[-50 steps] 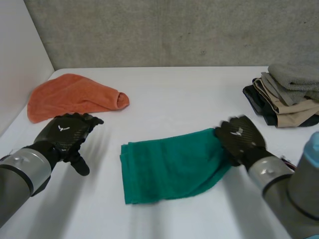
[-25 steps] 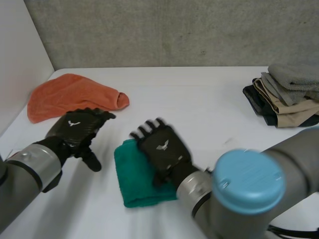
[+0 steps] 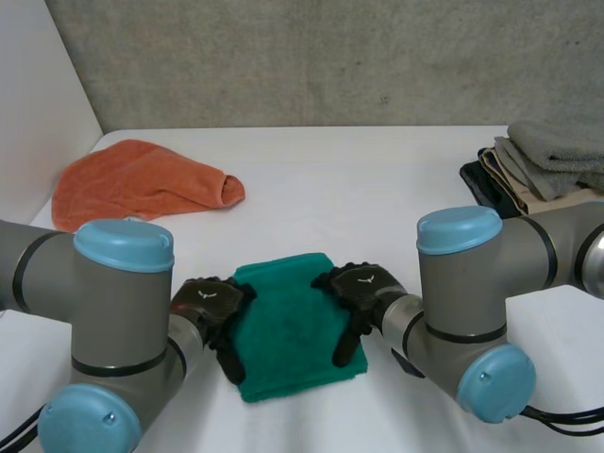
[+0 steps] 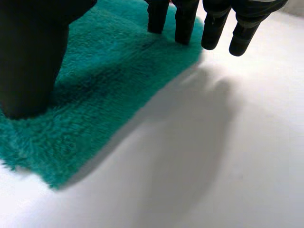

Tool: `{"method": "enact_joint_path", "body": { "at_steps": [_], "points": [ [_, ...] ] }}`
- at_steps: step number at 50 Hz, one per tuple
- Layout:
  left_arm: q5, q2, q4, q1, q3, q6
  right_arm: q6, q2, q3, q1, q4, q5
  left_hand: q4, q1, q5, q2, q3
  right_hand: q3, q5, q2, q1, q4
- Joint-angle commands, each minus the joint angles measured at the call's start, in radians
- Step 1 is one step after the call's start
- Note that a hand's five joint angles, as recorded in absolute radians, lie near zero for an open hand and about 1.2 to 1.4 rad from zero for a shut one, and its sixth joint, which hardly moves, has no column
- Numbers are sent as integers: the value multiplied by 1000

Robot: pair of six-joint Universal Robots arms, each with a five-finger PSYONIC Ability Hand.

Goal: Fold the laundry.

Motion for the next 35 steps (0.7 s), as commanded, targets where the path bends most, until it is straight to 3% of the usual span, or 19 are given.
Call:
{"method": "enact_joint_path", "body": {
  "at_steps": [1,6,12,15,16,18,19,23,27,35],
  "points": [
    [36,83,-26,28,3,37,-130,-125,59,40,-91,98,-27,-11,-51,-33,-36,-37,-48,-39,-54,-37],
    [160,264,-14,81,22,36,-312,-288,194,149,-259,171,-27,-11,-51,-33,-36,-37,-48,-39,-54,-37],
    [342,355,-11,163,99,20,-409,-363,341,239,-382,228,-27,-11,-51,-33,-36,-37,-48,-39,-54,-37],
    [496,361,-78,186,148,2,-406,-363,413,262,-416,217,-27,-11,-51,-33,-36,-31,-42,-33,-49,-32],
    [595,359,-137,195,171,0,-404,-363,419,262,-419,216,-27,-11,-51,-33,-36,-31,-42,-33,-49,-31],
    [680,356,-187,201,188,2,-389,-342,462,275,-439,203,-27,-11,-51,-33,-36,-16,-27,-18,-34,-17],
    [762,355,-234,201,199,8,-378,-334,472,279,-451,199,-27,-11,-51,-33,-36,-13,-25,-15,-31,-14],
    [927,359,-314,196,204,46,-326,-277,515,296,-545,199,-27,-11,-51,-33,-36,33,22,31,16,33],
    [967,362,-325,187,196,85,-317,-231,524,301,-626,199,-27,-11,-51,-33,-36,69,58,67,51,68],
    [900,358,-308,150,176,92,-354,-144,490,289,-717,208,-27,-11,-51,-33,-36,133,122,131,116,133]
  ]
}}
